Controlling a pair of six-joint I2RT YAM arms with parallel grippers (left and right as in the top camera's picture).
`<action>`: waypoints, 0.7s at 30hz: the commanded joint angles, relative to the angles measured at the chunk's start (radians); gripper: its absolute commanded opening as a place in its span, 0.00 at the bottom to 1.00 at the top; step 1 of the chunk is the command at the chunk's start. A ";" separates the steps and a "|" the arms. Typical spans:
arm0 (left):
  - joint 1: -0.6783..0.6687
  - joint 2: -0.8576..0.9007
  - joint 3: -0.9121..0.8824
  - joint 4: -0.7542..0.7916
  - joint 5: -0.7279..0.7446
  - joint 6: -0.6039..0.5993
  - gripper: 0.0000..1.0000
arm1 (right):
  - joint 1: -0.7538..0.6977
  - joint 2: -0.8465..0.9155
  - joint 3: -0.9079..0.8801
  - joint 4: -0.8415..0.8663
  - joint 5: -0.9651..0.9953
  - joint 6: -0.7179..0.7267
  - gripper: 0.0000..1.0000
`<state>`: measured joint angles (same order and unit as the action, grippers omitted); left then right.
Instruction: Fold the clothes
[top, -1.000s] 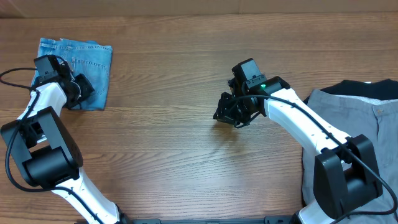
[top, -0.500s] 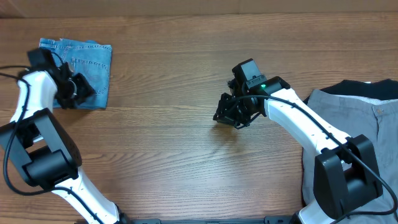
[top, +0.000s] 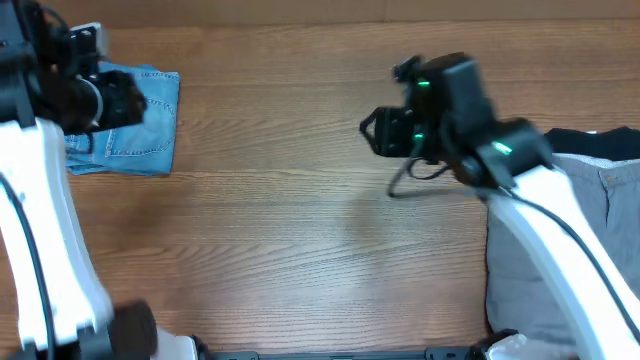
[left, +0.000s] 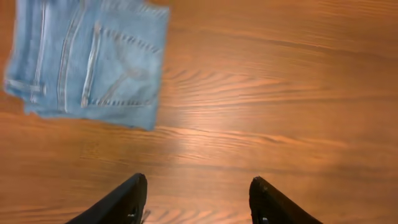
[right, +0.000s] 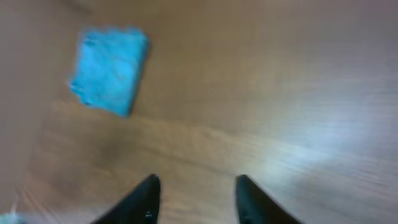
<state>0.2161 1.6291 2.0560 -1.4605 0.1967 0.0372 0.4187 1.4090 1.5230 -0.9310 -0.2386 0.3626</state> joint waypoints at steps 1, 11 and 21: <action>-0.087 -0.113 0.014 -0.035 -0.135 -0.001 0.58 | -0.005 -0.145 0.037 -0.005 0.064 -0.051 0.59; -0.211 -0.288 -0.011 -0.229 -0.156 -0.064 0.86 | -0.005 -0.452 0.037 -0.012 0.126 -0.109 1.00; -0.211 -0.331 -0.156 -0.180 -0.126 -0.097 1.00 | -0.005 -0.529 0.036 -0.195 0.126 -0.108 1.00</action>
<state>0.0124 1.2793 1.9209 -1.6676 0.0574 -0.0280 0.4187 0.8696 1.5501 -1.1000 -0.1253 0.2615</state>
